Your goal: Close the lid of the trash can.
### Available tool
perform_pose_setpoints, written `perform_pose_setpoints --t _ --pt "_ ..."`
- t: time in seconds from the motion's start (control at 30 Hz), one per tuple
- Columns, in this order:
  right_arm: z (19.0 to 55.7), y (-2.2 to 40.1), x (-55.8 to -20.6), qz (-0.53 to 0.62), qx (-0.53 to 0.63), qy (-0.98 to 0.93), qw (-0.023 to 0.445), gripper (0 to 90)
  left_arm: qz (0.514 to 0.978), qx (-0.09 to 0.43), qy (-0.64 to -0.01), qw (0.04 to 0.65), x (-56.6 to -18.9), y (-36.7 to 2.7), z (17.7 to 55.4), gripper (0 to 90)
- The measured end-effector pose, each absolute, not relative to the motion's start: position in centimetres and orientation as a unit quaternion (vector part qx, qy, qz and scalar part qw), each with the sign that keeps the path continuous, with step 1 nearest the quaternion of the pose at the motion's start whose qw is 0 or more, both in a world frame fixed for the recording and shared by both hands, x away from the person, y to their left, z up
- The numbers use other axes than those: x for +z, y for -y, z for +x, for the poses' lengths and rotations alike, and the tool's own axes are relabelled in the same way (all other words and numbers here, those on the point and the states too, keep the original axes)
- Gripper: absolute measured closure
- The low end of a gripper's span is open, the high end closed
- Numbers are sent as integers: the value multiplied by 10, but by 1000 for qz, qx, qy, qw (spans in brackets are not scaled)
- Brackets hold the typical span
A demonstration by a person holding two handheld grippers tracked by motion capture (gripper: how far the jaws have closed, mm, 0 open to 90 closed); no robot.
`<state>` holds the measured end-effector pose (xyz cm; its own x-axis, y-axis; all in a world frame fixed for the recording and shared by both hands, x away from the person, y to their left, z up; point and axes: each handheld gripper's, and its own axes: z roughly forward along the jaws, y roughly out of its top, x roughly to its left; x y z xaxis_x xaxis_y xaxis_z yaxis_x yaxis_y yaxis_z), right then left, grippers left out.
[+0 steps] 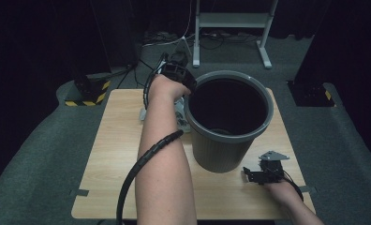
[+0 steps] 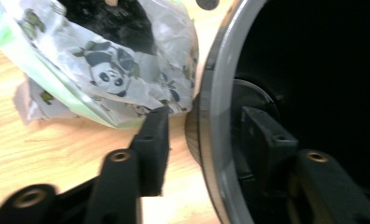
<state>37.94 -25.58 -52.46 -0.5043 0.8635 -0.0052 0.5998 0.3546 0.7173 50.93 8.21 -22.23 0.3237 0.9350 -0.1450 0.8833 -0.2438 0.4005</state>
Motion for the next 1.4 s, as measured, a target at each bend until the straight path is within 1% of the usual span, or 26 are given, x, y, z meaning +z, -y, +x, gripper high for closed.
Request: perform_pose_setpoints --t 0.07,0.13,0.23,0.4,0.63,0.67,0.73,1.03,1.4 --pt "379 256 -525 458 336 -799 196 99 786 65 -577 213 -222 -83 508 475" --pt "379 256 -525 458 336 -799 196 99 786 74 -573 218 -219 -88 505 427" --pt "380 256 -525 457 336 -800 195 98 784 79 -573 223 -217 -93 503 403" --pt "381 255 -524 457 334 -801 195 98 774 97 -581 233 -210 -116 492 369" --pt "382 254 -524 456 334 -801 196 98 761 107 -594 237 -211 -142 482 356" --pt "382 254 -524 456 334 -801 196 98 757 109 -599 237 -214 -151 478 355" --pt "382 254 -524 456 335 -801 196 98 755 111 -601 238 -215 -156 477 354" --pt "382 254 -524 457 335 -800 195 98 741 117 -625 216 -239 -201 464 330" --pt "381 254 -524 458 335 -800 196 99 725 123 -648 200 -257 -236 449 286"
